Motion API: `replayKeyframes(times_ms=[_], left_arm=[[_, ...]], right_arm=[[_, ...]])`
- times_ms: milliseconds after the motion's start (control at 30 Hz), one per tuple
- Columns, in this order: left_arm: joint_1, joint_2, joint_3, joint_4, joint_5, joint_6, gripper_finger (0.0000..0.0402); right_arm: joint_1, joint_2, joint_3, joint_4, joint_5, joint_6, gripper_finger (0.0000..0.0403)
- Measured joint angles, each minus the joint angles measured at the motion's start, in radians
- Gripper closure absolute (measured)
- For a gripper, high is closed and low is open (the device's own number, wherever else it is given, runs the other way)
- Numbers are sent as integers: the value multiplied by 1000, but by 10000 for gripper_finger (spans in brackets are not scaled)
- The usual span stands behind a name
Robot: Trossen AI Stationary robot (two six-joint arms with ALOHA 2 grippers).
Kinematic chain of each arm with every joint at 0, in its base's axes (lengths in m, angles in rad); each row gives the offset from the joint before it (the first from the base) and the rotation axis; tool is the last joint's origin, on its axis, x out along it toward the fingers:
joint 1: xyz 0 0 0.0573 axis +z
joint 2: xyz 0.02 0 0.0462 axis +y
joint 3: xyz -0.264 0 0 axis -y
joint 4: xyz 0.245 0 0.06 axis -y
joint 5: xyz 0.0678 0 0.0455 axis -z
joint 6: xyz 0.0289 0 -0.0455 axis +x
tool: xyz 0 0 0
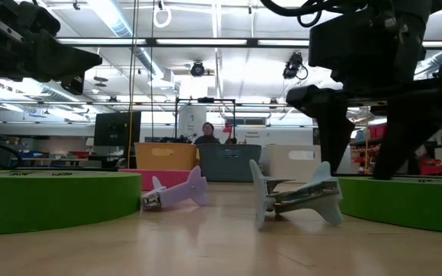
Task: Pick and place Stapler, Stapler remover, tape
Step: Put the right green tape into the yellow bin
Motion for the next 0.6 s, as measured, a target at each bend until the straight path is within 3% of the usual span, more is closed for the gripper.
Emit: replayKeyframes(times_ms=[600], left_arm=[[0, 0, 0, 0, 0, 0, 392]], right_arm=[[0, 0, 0, 0, -46, 20, 283]])
